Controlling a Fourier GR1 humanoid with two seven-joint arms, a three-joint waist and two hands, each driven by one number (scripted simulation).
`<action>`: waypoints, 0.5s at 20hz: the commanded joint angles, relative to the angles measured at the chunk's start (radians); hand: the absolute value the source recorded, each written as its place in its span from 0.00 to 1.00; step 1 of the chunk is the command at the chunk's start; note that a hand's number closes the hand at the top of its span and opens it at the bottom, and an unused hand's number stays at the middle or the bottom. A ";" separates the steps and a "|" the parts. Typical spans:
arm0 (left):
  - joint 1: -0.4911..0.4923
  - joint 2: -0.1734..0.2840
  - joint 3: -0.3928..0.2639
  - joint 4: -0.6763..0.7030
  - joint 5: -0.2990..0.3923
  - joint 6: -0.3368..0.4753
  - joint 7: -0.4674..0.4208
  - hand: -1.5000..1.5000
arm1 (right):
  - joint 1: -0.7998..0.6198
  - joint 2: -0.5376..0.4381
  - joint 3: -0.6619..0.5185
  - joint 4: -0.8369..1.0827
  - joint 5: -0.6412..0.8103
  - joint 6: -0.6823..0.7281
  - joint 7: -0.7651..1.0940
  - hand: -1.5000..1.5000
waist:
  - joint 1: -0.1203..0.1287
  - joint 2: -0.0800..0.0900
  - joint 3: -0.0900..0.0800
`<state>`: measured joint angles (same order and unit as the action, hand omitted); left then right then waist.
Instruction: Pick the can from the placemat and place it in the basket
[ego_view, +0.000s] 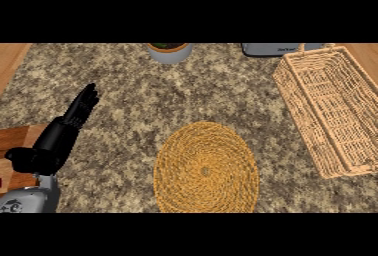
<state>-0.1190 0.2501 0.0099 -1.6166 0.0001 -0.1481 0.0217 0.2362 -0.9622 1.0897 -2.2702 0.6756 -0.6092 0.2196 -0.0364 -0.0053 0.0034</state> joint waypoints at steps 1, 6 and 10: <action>0.009 0.009 0.010 -0.001 -0.003 -0.003 -0.015 0.50 | 0.079 -0.144 -0.054 -0.224 -0.101 -0.134 -0.090 1.00 | -0.002 -0.001 0.000; 0.007 0.001 0.004 -0.016 -0.005 0.002 -0.010 0.50 | 0.164 -0.277 -0.082 -0.313 -0.173 -0.253 -0.144 1.00 | -0.001 0.000 -0.001; -0.022 -0.014 -0.007 0.007 -0.015 0.011 0.001 0.50 | 0.189 -0.376 -0.129 -0.324 -0.212 -0.328 -0.150 1.00 | -0.001 0.007 -0.003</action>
<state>-0.1160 0.2441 0.0095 -1.6200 -0.0039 -0.1473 0.0119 0.3646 -1.2120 0.9970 -2.3536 0.6138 -0.9075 0.0254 -0.0360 -0.0030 0.0020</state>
